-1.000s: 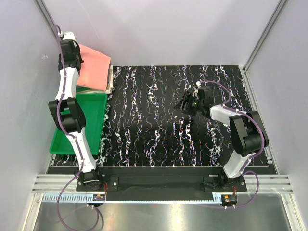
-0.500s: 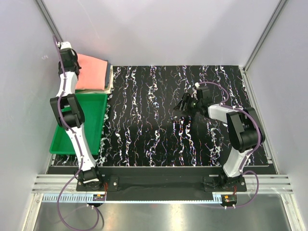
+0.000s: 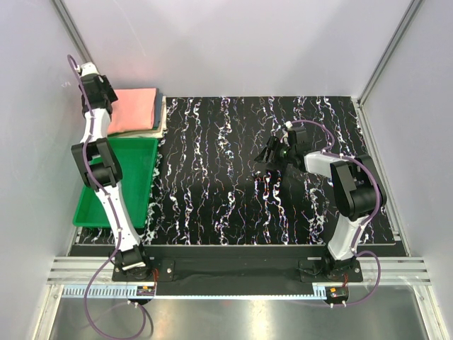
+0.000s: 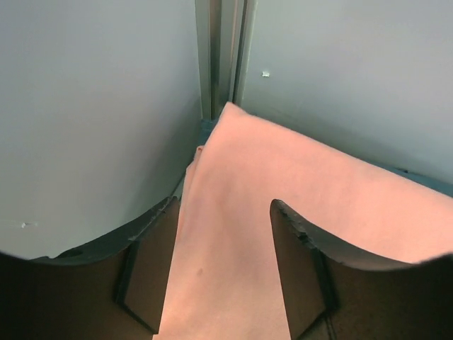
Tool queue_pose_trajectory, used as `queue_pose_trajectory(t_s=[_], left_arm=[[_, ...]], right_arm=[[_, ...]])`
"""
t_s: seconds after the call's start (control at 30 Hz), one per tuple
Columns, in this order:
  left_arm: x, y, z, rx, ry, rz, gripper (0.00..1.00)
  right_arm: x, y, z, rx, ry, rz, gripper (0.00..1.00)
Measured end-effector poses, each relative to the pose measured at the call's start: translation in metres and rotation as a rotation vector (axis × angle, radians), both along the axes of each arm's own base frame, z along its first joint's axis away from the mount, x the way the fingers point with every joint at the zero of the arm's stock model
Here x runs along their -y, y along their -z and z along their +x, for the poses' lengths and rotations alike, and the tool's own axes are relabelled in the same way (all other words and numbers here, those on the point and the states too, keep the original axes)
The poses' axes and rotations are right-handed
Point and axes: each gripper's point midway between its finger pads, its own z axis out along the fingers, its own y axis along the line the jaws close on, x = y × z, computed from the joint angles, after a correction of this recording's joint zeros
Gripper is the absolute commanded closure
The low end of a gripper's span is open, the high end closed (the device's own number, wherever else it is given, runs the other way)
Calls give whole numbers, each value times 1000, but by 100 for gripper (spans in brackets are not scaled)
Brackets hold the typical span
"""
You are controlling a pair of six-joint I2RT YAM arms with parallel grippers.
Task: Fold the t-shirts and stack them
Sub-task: Neatly place the folded tshirt to the corner, then reset both grippers
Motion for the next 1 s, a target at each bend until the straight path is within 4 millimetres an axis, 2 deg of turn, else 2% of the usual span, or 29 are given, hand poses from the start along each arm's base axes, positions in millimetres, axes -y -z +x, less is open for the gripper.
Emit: queue_pose_trajectory(t_s=[0.1,0.23,0.33,0.4,0.47,0.5,0.57,0.63,0.7,0.83,0.9,1.0], left_arm=[[2,-2,-2,15,-6,-17,37],[11,-16,-5,40,13,-29,40],[22,-33,-5,70,51,-39,53],[33,-46,-7,95,90,-61,65],[46,-57,-9,123,137,-95,74],[54,-60,-11,128,162,-119,85],[71,-62,-16,132,213,-171,91],[89,-57,-22,115,259,-225,99],[107,-47,-29,90,293,-270,100],[139,-13,-54,-3,328,-361,100],[155,0,-69,-49,350,-410,100],[174,7,-92,-98,377,-473,100]], right_arm=[[0,0,0,-1,-1,0,28],[0,0,0,0,-1,1,28],[0,0,0,0,-2,2,28],[-1,0,0,-1,-3,3,28],[-1,-1,0,0,-3,4,28],[-1,-1,0,0,-3,4,28],[-1,-1,0,1,-4,5,28],[-1,-1,0,0,-4,6,28],[-2,-1,-1,-2,-8,10,28],[-3,-8,-3,-4,-11,20,27],[-2,-19,-6,4,-9,25,27],[-1,-53,-10,48,-3,43,25]])
